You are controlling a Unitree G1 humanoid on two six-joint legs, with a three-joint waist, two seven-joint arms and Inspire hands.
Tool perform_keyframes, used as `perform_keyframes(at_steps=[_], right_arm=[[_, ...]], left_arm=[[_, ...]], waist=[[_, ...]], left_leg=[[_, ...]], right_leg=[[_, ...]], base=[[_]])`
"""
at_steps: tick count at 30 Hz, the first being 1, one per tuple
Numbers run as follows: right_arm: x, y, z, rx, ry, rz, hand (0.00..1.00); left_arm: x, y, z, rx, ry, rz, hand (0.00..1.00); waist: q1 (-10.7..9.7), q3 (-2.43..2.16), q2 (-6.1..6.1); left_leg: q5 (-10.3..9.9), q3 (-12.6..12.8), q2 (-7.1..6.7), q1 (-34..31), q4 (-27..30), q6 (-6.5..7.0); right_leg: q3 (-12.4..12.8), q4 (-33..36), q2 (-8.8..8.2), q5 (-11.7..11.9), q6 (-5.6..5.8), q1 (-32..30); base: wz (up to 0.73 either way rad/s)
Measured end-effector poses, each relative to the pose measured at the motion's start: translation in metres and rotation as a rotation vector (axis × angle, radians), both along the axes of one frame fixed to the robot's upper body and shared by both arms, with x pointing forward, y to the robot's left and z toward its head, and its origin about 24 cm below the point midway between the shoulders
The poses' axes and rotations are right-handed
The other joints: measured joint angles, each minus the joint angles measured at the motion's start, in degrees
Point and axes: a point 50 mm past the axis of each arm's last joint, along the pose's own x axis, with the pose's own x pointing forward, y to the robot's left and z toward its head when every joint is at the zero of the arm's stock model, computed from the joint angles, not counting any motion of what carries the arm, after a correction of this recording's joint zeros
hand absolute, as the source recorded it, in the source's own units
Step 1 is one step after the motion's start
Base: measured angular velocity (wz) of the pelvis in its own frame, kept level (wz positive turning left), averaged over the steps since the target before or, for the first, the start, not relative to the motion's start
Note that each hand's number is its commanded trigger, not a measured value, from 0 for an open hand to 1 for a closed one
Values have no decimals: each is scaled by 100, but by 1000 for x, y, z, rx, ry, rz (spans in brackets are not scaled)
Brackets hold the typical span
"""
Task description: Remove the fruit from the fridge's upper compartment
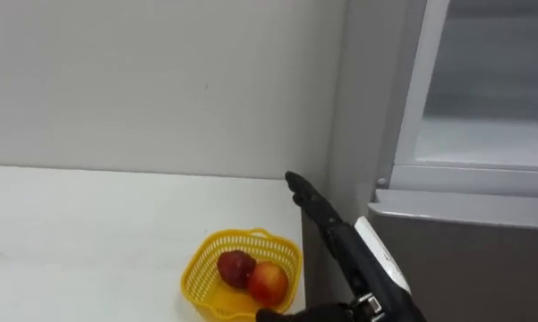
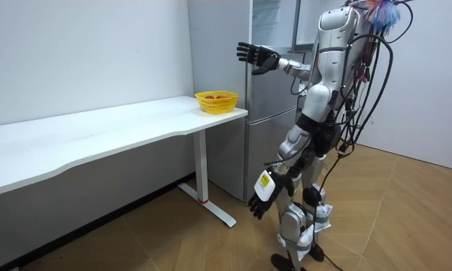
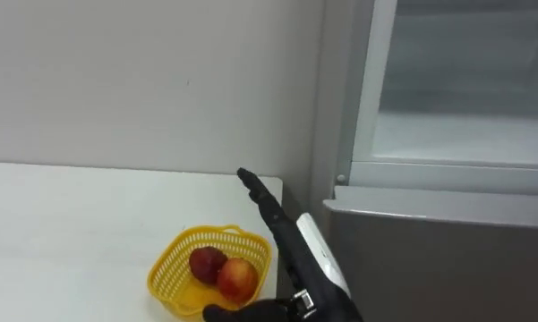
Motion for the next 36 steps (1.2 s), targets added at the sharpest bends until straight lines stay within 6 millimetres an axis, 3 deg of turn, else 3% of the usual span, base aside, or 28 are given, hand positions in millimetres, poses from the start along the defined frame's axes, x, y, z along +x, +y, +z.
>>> perform_keyframes(at_steps=[4,10,15,21,25,32,36], right_arm=[[-7,-16,6,19,-37,-58,0],[-22,-27,-1,43,-11,-79,0],[-36,-34,-12,109,41,-89,0],[-50,-62,-28,85,133,-241,0],[-56,-72,-32,97,153,-303,0],[-72,-82,-50,270,280,-334,0],[-80,-93,-74,458,402,-394,0]], left_arm=[[-2,0,0,-19,8,9,0],[1,1,0,-20,-7,14,0],[1,1,0,-24,-16,11,0],[-2,0,0,-31,-4,7,0],[1,-3,-1,-34,-7,-13,0],[9,-3,0,-38,-27,-42,0],[10,-4,0,-40,-31,-54,0]], waist=[[-143,-6,5],[-493,-55,91],[-660,-55,96],[-945,-46,106],[-995,-37,133],[-1206,-29,147],[-1373,-29,103]], left_leg=[[0,49,5,-30,-23,1],[-6,160,21,-21,-53,5],[-81,403,84,79,-115,0],[-91,588,106,73,-129,1],[-103,797,142,149,-208,-20],[-124,1134,199,139,-239,-51],[-156,1231,227,139,-255,-77]], right_leg=[[35,-27,4,10,2,-45],[144,-25,29,33,3,-65],[383,58,81,30,2,-102],[596,49,119,39,-2,-210],[830,54,195,60,-10,-252],[1105,164,291,82,-31,-455],[1229,157,310,86,-39,-504]], base=[[-6],[-8],[-25],[-17],[-31],[-25],[-13]])
